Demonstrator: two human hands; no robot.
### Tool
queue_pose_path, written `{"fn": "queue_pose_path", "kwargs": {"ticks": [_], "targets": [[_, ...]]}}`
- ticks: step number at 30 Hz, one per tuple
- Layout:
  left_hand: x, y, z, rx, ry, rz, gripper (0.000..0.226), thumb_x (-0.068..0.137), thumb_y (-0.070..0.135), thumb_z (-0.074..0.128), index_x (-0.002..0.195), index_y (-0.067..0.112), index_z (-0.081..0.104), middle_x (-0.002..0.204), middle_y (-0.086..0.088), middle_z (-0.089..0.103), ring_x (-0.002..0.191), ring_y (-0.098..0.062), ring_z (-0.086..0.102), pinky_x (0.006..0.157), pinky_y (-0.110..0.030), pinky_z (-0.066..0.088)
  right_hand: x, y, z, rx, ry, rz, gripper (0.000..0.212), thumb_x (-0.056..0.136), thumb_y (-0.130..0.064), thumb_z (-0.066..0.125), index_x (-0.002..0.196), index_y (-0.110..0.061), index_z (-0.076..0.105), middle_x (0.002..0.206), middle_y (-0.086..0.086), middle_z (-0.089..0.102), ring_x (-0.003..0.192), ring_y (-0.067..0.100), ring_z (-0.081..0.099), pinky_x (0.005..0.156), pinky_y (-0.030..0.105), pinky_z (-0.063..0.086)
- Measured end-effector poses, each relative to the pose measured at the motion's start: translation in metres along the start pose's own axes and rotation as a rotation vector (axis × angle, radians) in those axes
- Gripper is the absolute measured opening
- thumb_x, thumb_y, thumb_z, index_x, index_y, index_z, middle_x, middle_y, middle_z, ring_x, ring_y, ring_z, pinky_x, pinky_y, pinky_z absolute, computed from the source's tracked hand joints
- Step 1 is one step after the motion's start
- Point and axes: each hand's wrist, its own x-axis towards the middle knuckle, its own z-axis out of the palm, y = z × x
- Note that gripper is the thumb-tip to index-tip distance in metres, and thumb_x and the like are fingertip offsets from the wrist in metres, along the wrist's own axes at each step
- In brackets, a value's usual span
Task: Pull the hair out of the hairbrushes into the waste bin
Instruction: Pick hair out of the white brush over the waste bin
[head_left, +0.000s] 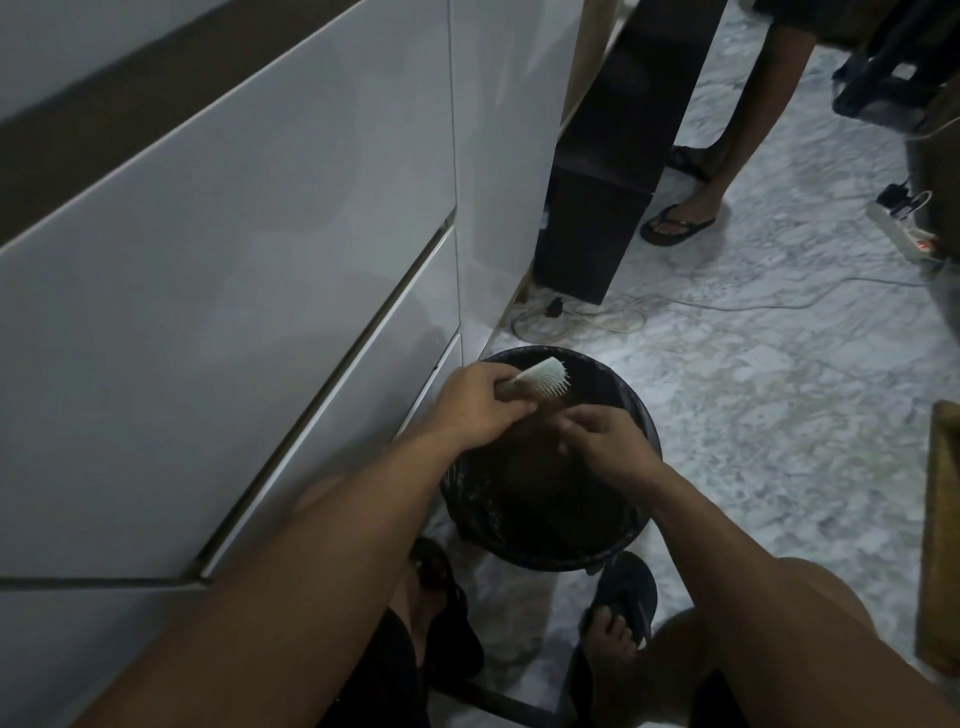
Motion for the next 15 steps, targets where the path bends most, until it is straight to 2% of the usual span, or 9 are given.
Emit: {"fn": "queue_pose_path", "kwargs": {"ticks": [3,5,10,12,15], "targets": [[0.005,-0.005,-0.003,0.01,0.088,-0.046,0.025,0.078,0.037,0.076,0.099,0.024,0.076,0.088,-0.001,0.073,0.088,-0.019,0.066,0.074,-0.025,0.046,0.004,0.007,-0.004,-0.088,0.041,0.047,0.027,0.099,-0.019,0.049,0.079,-0.016,0.067,0.062,-0.001,0.058,0.054,0.012,0.051,0.051,0.024,0.039],[0.008,-0.007,-0.004,0.006,0.137,-0.064,0.026,0.077,0.039,0.077,0.099,0.024,0.076,0.088,-0.001,0.073,0.087,-0.019,0.066,0.074,-0.026,0.047,0.008,0.013,-0.008,-0.096,0.128,0.104,0.03,0.099,-0.019,0.048,0.075,-0.017,0.066,0.063,0.001,0.058,0.053,0.014,0.052,0.051,0.024,0.04],[0.009,-0.01,-0.009,-0.062,0.16,-0.093,0.027,0.077,0.038,0.078,0.1,0.024,0.077,0.081,0.003,0.069,0.083,-0.018,0.066,0.073,-0.026,0.048,0.011,0.019,-0.02,-0.172,0.401,0.213,0.027,0.091,-0.009,0.05,0.076,-0.018,0.07,0.082,0.007,0.068,0.072,0.021,0.06,0.063,0.026,0.043],[0.008,-0.008,-0.007,-0.06,0.135,-0.088,0.026,0.078,0.036,0.078,0.101,0.024,0.077,0.083,0.003,0.07,0.083,-0.016,0.065,0.073,-0.025,0.048,0.011,0.021,-0.021,-0.198,0.43,0.261,0.026,0.088,-0.008,0.049,0.081,-0.017,0.073,0.088,0.009,0.07,0.078,0.025,0.062,0.068,0.029,0.047],[0.006,-0.007,-0.002,-0.126,0.068,-0.08,0.024,0.076,0.036,0.078,0.097,0.024,0.077,0.085,0.0,0.074,0.085,-0.019,0.069,0.079,-0.033,0.056,0.01,0.021,-0.019,-0.14,0.428,0.245,0.021,0.088,-0.009,0.054,0.09,-0.015,0.074,0.097,0.008,0.072,0.089,0.026,0.065,0.076,0.03,0.049]]}}
